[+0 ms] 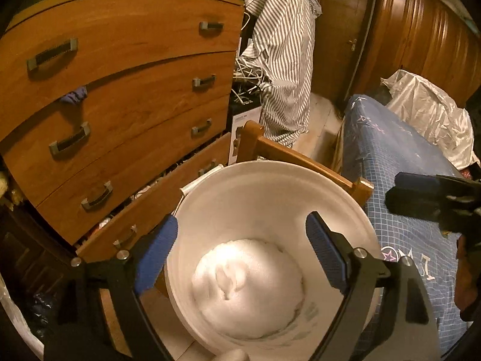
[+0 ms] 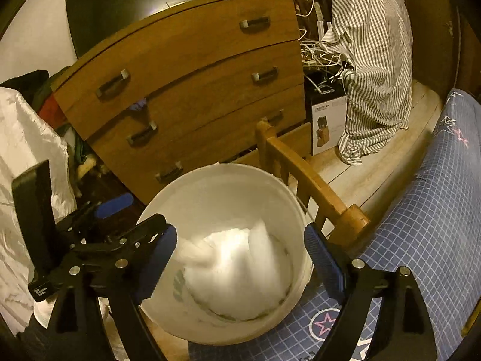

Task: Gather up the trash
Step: 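Open the left tool to drop the towel into the bucket, then grasp the orange-and-white paper cup with the left tool while the right tool holds bubble wrap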

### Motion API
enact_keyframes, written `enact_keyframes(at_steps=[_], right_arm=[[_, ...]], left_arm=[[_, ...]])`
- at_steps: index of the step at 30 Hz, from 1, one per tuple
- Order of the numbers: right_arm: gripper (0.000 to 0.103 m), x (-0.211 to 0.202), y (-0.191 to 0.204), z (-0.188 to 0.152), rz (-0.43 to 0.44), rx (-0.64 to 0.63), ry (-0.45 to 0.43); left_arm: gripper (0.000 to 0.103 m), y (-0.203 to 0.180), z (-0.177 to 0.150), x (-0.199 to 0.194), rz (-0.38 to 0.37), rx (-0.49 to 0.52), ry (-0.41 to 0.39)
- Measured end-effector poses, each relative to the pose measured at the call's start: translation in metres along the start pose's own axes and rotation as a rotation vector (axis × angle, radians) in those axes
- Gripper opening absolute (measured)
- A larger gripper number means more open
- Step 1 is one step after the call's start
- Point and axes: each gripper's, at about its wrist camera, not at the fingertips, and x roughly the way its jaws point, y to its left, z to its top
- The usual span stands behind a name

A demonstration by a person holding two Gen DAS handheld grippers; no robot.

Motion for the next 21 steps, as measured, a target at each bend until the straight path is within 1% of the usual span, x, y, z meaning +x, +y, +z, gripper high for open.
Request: enact_keyframes(at_steps=[4, 7, 10, 12, 14, 16, 17, 18, 19, 20, 21], right_arm=[[0.087, -0.014, -0.01, -0.003, 0.017, 0.025, -0.03], [0.087, -0.033, -0.02, -0.009, 0.027, 0.042, -0.063], [0.087, -0.065, -0.032, -0.027, 0.035, 0.041, -0.102], [0.087, -0.093, -0.042, -0.048, 0.022, 0.039, -0.142], [0.087, -0.124, -0.054, -0.076, -0.001, 0.043, -0.185], [0.087, -0.165, -0.071, -0.121, -0.057, 0.06, -0.233], [0.087, -0.179, -0.078, -0.14, -0.077, 0.069, -0.245], [0.087, -0.201, -0.09, -0.17, -0.113, 0.091, -0.257], [0.087, -0.216, -0.099, -0.194, -0.146, 0.111, -0.259], [0.087, -0.232, -0.109, -0.218, -0.18, 0.132, -0.259], [0.087, -0.252, -0.123, -0.25, -0.224, 0.163, -0.255]], left_arm=[[0.084, 0.0, -0.002, 0.002, 0.005, 0.006, 0.006], [0.084, -0.009, -0.003, 0.001, -0.002, 0.029, 0.005], [0.084, -0.026, -0.003, -0.004, -0.032, 0.059, -0.005], [0.084, -0.047, -0.003, -0.01, -0.072, 0.094, -0.017], [0.084, -0.077, -0.004, -0.016, -0.134, 0.142, -0.026], [0.084, -0.105, -0.009, -0.016, -0.196, 0.183, -0.022], [0.084, -0.128, -0.014, -0.016, -0.246, 0.218, -0.01], [0.084, -0.148, -0.019, -0.015, -0.289, 0.248, 0.003], [0.084, -0.163, -0.024, -0.015, -0.321, 0.27, 0.016], [0.084, -0.189, -0.034, -0.013, -0.371, 0.312, 0.04], [0.084, -0.21, -0.045, -0.013, -0.405, 0.347, 0.058]])
